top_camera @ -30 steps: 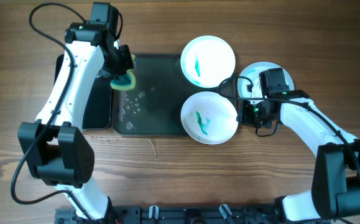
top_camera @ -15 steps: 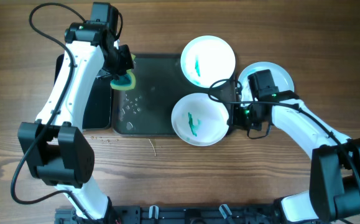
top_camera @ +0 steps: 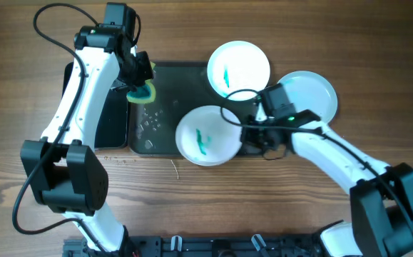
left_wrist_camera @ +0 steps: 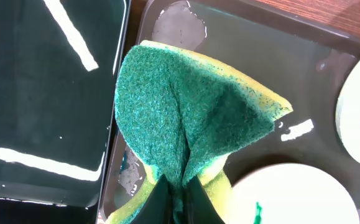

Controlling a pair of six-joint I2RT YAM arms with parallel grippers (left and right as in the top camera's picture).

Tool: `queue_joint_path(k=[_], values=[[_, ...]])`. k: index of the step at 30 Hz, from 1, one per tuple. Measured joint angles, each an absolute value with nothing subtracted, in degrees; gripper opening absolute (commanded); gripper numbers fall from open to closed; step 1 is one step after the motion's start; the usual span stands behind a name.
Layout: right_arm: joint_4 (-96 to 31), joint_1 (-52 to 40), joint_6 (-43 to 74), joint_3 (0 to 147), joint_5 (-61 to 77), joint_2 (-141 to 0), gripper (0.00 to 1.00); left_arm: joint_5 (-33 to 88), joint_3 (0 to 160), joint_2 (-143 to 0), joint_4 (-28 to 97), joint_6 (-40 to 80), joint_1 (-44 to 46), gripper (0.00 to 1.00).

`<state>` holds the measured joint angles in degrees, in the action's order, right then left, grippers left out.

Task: Clean dirty plates on tray and stack at the side
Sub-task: 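Grasp the lower-right smeared plate with the right gripper, drag onto tray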

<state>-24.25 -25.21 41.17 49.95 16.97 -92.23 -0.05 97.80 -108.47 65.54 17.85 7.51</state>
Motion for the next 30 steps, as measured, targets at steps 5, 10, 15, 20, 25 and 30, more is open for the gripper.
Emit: queue_joint_path(k=[5, 10, 15, 20, 25, 30], values=[[-16.71, -32.42, 51.07, 49.95, 9.02, -92.42, 0.04, -0.05, 97.78, -108.47, 65.54, 17.85, 7.51, 0.04], [-7.92, -35.59, 55.99, 49.95, 4.14, -95.77, 0.04, -0.03, 97.78, -108.47, 65.54, 17.85, 7.51, 0.04], [-5.69, -35.64, 56.93, 50.02, 3.36, -100.55, 0.15, 0.36, 97.78, -108.47, 65.54, 17.87, 7.51, 0.04], [-11.16, -35.64, 54.11, 54.33, 4.69, -103.68, 0.31, 2.11, 97.78, -108.47, 65.54, 17.89, 7.51, 0.04], [-17.10, -35.29, 50.94, 60.27, 4.62, -104.66, 0.31, 2.94, 97.32, -108.47, 65.43, 18.06, 7.79, 0.04], [-16.86, -32.80, 48.29, 61.69, 5.10, -105.21, 0.26, 3.42, 92.95, -108.47, 62.17, 19.25, 9.10, 0.04]])
